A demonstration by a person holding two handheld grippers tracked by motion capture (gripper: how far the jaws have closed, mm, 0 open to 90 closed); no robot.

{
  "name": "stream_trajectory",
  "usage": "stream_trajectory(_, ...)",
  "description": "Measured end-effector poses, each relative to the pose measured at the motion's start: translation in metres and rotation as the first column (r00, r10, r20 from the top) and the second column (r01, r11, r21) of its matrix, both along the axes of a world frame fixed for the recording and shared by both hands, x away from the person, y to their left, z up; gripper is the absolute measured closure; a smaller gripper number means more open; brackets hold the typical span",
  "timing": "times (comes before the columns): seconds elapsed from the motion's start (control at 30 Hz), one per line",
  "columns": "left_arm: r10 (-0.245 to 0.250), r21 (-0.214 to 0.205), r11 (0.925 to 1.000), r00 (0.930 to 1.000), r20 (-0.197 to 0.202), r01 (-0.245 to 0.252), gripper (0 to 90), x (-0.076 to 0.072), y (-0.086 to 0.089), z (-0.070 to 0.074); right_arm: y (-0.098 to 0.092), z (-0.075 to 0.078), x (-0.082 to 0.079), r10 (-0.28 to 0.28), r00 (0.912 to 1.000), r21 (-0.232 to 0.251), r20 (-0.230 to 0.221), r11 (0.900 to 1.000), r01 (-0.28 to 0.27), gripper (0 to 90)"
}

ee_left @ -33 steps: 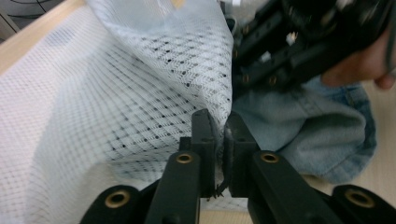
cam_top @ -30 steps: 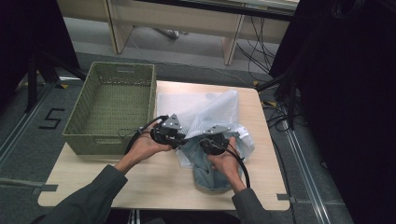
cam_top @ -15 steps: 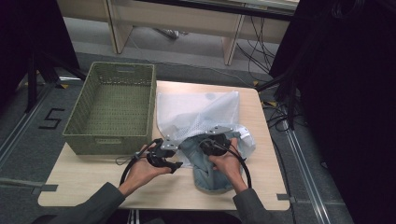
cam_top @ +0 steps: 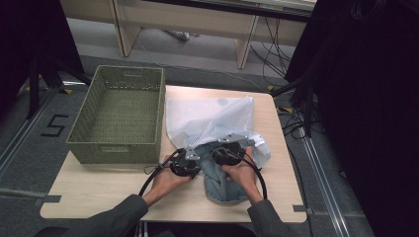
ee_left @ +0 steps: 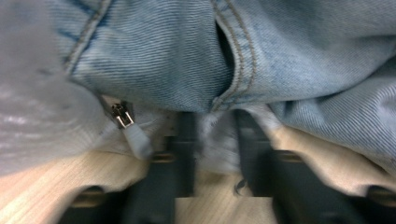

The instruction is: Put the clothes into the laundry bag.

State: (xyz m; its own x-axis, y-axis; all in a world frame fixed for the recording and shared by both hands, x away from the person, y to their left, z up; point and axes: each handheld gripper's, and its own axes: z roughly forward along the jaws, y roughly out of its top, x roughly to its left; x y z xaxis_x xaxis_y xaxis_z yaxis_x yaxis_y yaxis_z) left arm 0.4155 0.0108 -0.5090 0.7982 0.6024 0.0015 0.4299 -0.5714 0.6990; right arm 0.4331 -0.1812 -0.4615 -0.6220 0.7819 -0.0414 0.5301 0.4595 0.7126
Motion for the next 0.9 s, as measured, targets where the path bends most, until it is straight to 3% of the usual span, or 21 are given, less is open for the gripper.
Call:
stream_trajectory(0.13,-0.037,0.032,0.9988,0.9992,0.012,0.037,87.4,-0.005,0.001,0.002,0.000,0.000,-0.002,0.000,0.9997,-0.009,0.024,1.0000,0.000,75.1)
stream_trajectory(0.17,-0.038,0.030,0.9988,0.9993,-0.004,0.038,87.7,-0.007,0.002,0.002,-0.001,0.002,-0.003,0.003,0.9996,-0.016,0.026,0.9999,-0.003,76.6)
stream_trajectory(0.3,-0.075,0.040,0.9963,0.9971,-0.009,0.075,87.8,-0.019,0.008,0.003,-0.004,0.008,-0.011,0.034,0.9993,0.007,-0.017,0.9994,-0.034,77.0)
stream_trajectory(0.33,-0.080,0.040,0.9959,0.9967,-0.011,0.081,87.8,-0.021,0.009,0.003,-0.003,0.010,-0.015,0.035,0.9987,0.015,-0.038,0.9993,-0.034,75.2)
stream_trajectory(0.4,-0.091,0.046,0.9947,0.9958,-0.010,0.092,87.8,-0.022,0.010,0.004,0.000,0.006,-0.019,0.067,0.9951,0.036,-0.073,0.9973,-0.064,61.0)
stream_trajectory(0.47,-0.078,0.037,0.9962,0.9967,-0.021,0.079,87.8,-0.024,0.010,0.003,0.001,0.004,-0.026,0.067,0.9896,0.031,-0.127,0.9975,-0.064,51.5)
stream_trajectory(0.5,-0.081,0.038,0.9960,0.9966,-0.019,0.081,87.8,-0.024,0.010,0.003,0.003,0.001,-0.029,0.076,0.9888,0.019,-0.128,0.9971,-0.074,46.2)
stream_trajectory(0.53,-0.081,0.038,0.9960,0.9966,-0.018,0.081,87.8,-0.024,0.010,0.003,0.005,-0.001,-0.032,0.072,0.9846,0.023,-0.160,0.9974,-0.069,44.1)
stream_trajectory(0.57,-0.088,0.052,0.9947,0.9961,-0.003,0.088,87.8,-0.024,0.010,0.003,0.006,-0.005,-0.033,0.078,0.9855,0.004,-0.150,0.9969,-0.079,44.1)
stream_trajectory(0.6,-0.092,0.051,0.9944,0.9957,-0.011,0.092,87.8,-0.025,0.010,0.004,0.009,-0.011,-0.034,0.075,0.9880,-0.012,-0.135,0.9969,-0.078,47.0)
stream_trajectory(0.67,-0.089,0.046,0.9949,0.9959,-0.016,0.090,87.9,-0.026,0.009,0.003,0.013,-0.017,-0.031,0.062,0.9895,-0.054,-0.131,0.9961,-0.069,64.1)
stream_trajectory(0.73,-0.102,0.062,0.9928,0.9947,-0.004,0.102,88.0,-0.026,0.010,0.004,0.014,-0.019,-0.024,0.046,0.9936,-0.064,-0.103,0.9966,-0.052,78.1)
stream_trajectory(0.77,-0.089,0.047,0.9948,0.9960,-0.007,0.090,88.1,-0.028,0.009,0.003,0.014,-0.017,-0.022,0.043,0.9953,-0.076,-0.087,0.9959,-0.049,81.1)
stream_trajectory(0.8,-0.111,0.076,0.9910,0.9938,0.005,0.110,88.1,-0.028,0.010,0.005,0.013,-0.014,-0.018,0.042,0.9967,-0.084,-0.069,0.9953,-0.047,82.7)
stream_trajectory(0.9,-0.113,0.075,0.9907,0.9935,-0.011,0.114,88.2,-0.032,0.010,0.005,0.014,-0.004,-0.008,-0.011,0.9998,-0.057,0.014,0.9983,0.012,83.8)
